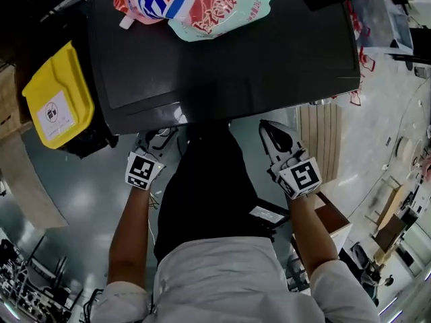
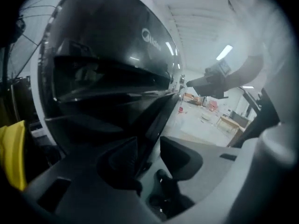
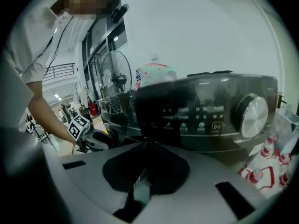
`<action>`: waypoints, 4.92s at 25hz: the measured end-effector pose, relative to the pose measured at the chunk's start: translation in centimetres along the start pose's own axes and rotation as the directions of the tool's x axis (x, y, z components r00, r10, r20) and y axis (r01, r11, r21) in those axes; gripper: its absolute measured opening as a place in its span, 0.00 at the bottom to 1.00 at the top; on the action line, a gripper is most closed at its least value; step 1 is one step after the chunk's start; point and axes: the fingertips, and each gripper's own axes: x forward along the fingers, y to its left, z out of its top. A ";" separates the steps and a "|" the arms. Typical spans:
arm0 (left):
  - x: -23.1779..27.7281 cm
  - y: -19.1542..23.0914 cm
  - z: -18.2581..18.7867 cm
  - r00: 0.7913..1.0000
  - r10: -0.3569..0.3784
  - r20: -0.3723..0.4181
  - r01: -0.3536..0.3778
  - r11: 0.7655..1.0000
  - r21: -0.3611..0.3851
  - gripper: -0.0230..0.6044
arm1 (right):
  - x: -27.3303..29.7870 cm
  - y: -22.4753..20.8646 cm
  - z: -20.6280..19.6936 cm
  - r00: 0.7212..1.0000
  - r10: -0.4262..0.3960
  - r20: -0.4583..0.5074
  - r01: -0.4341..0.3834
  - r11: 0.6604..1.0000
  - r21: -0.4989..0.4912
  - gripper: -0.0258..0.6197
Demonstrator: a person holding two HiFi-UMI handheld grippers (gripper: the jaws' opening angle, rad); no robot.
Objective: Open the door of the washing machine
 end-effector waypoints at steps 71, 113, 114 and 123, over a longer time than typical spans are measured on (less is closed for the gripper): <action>4.6 -1.1 -4.7 0.992 0.056 -0.114 -0.048 0.996 0.069 0.22 | -11.0 0.5 -12.8 0.996 -0.078 0.040 0.082 0.990 -0.118 0.09; 1.9 -16.7 -10.7 0.990 -0.059 -0.130 0.065 0.997 0.048 0.17 | -12.6 -0.8 -12.8 0.980 -0.174 0.093 0.186 0.973 -0.139 0.09; 1.7 -18.6 -11.0 0.993 -0.027 -0.112 0.029 0.999 0.015 0.17 | -13.2 -0.5 -12.7 0.980 -0.175 0.098 0.188 0.970 -0.153 0.09; 3.5 -30.0 -12.4 0.981 0.015 -0.195 -0.033 0.995 -0.090 0.18 | -23.4 -1.2 -15.8 0.926 -0.335 0.172 0.349 0.935 -0.057 0.09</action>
